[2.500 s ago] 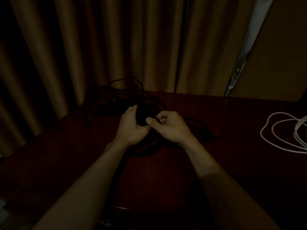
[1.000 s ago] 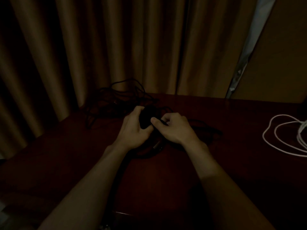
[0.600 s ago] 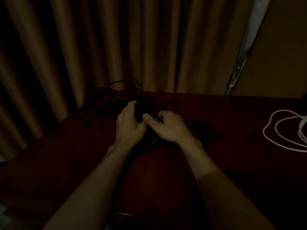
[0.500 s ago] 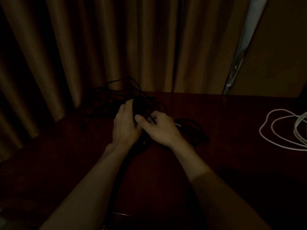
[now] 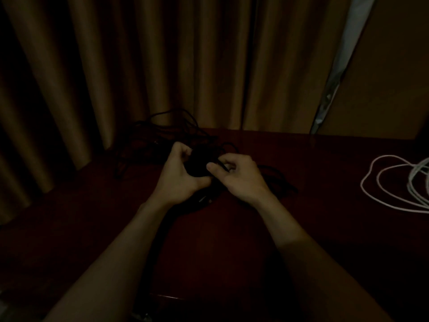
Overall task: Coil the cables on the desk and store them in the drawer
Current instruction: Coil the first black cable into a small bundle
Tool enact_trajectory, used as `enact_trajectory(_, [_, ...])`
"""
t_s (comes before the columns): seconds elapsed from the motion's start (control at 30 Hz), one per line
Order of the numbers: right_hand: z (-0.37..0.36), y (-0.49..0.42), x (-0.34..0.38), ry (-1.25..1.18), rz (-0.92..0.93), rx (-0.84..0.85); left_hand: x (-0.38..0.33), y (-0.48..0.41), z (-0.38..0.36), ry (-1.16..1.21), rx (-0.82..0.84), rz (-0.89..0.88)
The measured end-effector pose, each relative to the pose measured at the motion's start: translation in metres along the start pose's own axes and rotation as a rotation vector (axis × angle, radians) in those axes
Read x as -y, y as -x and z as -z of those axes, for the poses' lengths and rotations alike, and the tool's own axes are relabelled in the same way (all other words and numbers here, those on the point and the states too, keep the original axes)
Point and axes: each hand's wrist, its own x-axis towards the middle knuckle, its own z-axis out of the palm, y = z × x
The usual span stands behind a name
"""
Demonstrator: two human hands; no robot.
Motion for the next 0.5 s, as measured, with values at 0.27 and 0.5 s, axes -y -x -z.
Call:
enact_trajectory(0.27, [-0.006,0.003,0.001,-0.146,0.0,0.13,0.0,0.002,-0.003,-0.131,0.047,-0.063])
enact_trajectory(0.5, [-0.017,-0.002,0.001,-0.105,0.02,-0.031,-0.007,0.001,-0.007,-0.226,0.089,-0.002])
